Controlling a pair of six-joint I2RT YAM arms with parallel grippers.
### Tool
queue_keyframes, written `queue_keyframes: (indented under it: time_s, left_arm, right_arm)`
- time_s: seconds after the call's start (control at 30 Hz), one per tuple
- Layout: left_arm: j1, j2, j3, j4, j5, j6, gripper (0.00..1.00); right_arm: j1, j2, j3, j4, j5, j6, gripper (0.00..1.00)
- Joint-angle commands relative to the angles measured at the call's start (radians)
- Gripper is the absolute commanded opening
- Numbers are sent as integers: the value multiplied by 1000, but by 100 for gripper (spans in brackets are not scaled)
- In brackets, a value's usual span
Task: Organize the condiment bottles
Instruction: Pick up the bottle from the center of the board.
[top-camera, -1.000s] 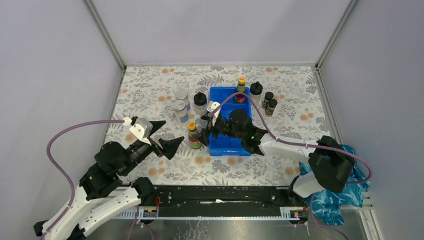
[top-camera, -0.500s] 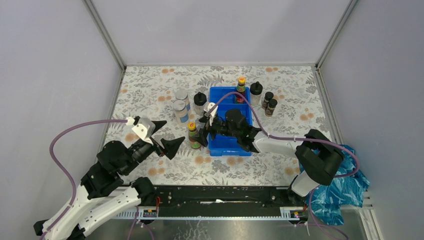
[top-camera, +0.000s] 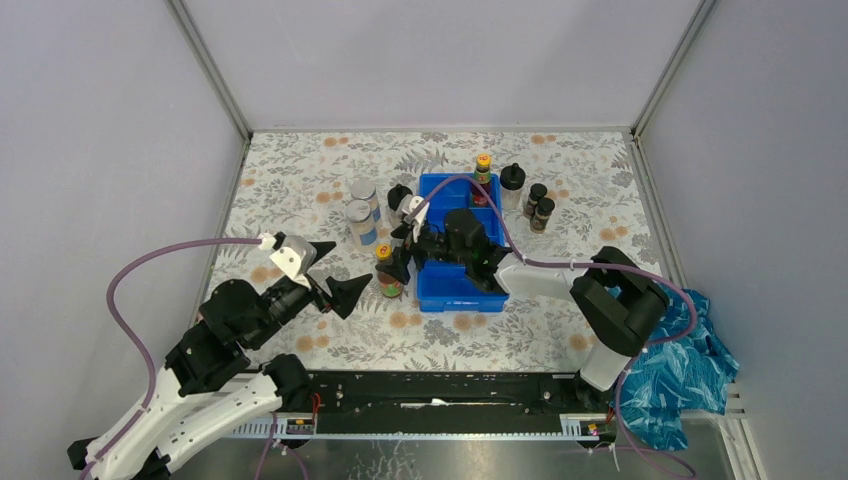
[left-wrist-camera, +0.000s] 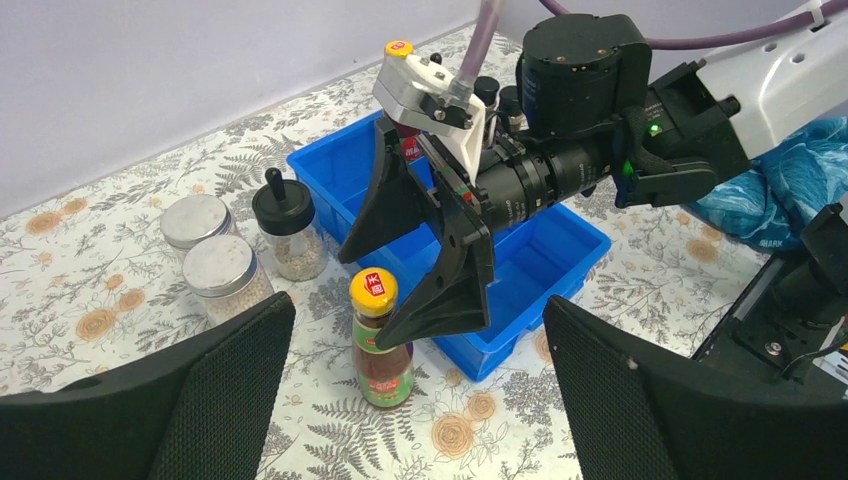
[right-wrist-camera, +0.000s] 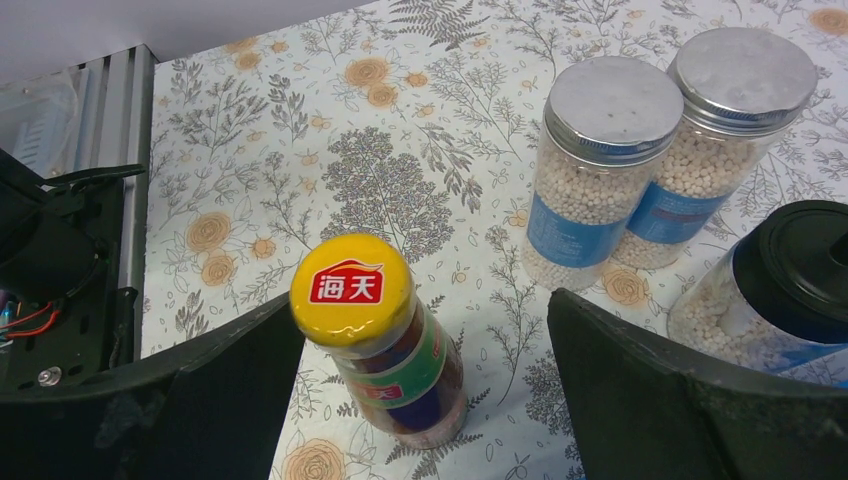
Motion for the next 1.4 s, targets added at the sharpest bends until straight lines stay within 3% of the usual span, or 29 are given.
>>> queue_keyframes:
  time_s: [0.0, 0.3, 0.4, 0.5, 0.7, 1.37]
  left_arm:
    - [-7, 12, -14, 33, -8, 41, 98]
    - [-6, 10, -21, 33, -21, 43, 98]
    - [-5, 11, -23, 35, -24, 45, 99]
    - [-6, 10, -29, 38, -23, 45, 98]
    - [-7, 5, -34, 41, -29, 41, 99]
    - [-6, -35, -65, 60, -72, -12, 98]
  right_arm:
    - [-15, 35, 61, 67, -53, 16, 95]
    - [-21, 90, 114, 66, -100, 25, 81]
    - [-21, 98, 122, 59, -106, 24, 60]
    - [-22, 95, 120, 54, -101, 22, 32]
    - [-21, 85, 123, 29, -104, 24, 0]
    - [-21, -23, 206, -115, -101, -6, 0]
